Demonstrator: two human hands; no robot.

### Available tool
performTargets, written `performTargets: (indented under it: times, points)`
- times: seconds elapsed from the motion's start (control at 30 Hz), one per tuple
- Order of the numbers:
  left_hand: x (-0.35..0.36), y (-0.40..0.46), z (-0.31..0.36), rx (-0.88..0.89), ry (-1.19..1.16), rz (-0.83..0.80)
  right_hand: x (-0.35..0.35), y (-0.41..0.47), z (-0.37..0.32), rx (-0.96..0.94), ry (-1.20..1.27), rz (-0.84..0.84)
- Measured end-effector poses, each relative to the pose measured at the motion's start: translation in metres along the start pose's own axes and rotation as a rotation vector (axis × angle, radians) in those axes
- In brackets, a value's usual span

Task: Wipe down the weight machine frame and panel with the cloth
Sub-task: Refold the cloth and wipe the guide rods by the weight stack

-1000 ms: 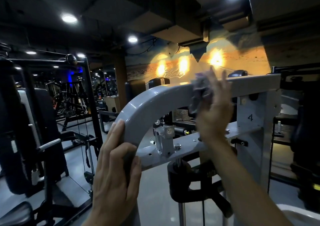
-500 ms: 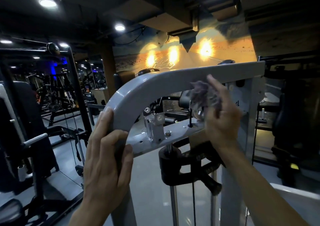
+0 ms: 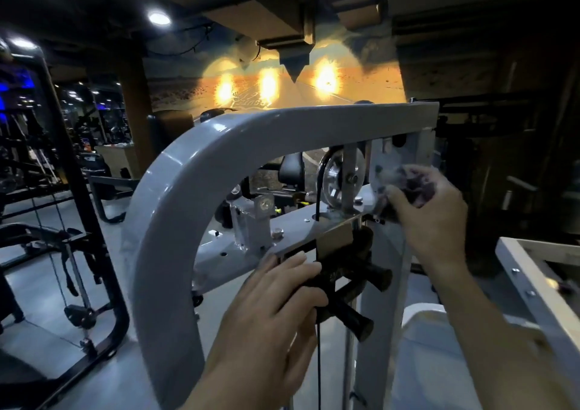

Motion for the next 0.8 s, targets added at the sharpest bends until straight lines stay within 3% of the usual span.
performTargets:
  times: [0.13, 0.27, 0.43, 0.6, 0.8]
  points:
    - [0.011, 0.003, -0.005, -0.028, -0.081, 0.016, 0.04, -0.038, -0.035, -0.326, -0.147, -0.087]
    - [0.022, -0.001, -0.007, -0.019, -0.144, 0.07, 0.055, -0.07, -0.049, -0.574, -0.073, -0.263]
    - [0.033, -0.008, -0.001, -0.03, -0.29, 0.154, 0.048, -0.047, -0.038, -0.515, -0.182, -0.175]
    - [0.035, -0.01, -0.012, -0.054, -0.388, 0.232, 0.067, -0.08, -0.067, -0.568, -0.025, -0.26]
    - [0.058, -0.015, -0.041, -0.087, -0.507, 0.297, 0.04, -0.053, -0.026, -0.351, -0.116, -0.172]
Point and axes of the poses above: each hand's wrist, its own y-axis towards the middle knuckle, its own x-axis out of the palm, z = x × y, the point moved 7 cm from there along y, towards the middle knuckle, and after that the axes turned 6 degrees about -y, right-handed, at the moved point
